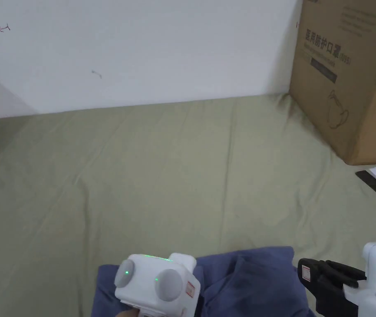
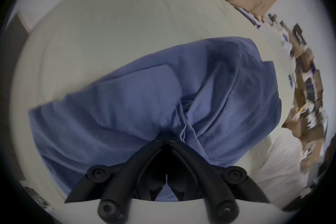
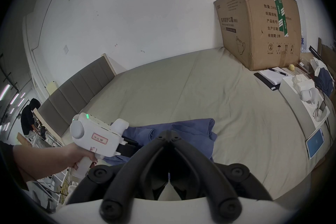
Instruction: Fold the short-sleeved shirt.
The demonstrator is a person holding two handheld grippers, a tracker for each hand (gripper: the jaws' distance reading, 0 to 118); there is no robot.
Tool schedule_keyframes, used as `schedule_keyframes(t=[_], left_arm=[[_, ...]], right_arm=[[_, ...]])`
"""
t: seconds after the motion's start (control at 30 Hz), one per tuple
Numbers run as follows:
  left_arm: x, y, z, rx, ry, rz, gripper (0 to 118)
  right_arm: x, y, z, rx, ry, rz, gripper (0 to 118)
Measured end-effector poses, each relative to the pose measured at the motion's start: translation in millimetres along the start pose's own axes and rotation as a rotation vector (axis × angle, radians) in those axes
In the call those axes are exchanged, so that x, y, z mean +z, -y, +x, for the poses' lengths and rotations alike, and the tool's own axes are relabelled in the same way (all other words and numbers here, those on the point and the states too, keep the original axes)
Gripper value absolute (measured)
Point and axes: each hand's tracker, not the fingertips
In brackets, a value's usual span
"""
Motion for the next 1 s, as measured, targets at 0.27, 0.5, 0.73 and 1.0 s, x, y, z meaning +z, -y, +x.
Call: schedule_keyframes(t=[0.27, 0.5, 0.73, 1.0], left_arm=[[56, 8, -8, 0.215, 0.912, 0.078, 0], [104, 46, -127, 0.341, 0.640, 0.311, 0], [62, 112, -237, 0.590, 0.846, 0.286, 117], [-14, 133, -281, 0.722, 0.866, 0.246, 118]], right_arm=[[3, -3, -7, -0.012, -0.017, 0.012, 0], [11, -8, -8, -0.015, -0.022, 0.058, 0], [-6, -10, -10, -0.102, 0.005, -0.029, 0], [-19, -26, -27, -0.030, 0.023, -0.033, 0]])
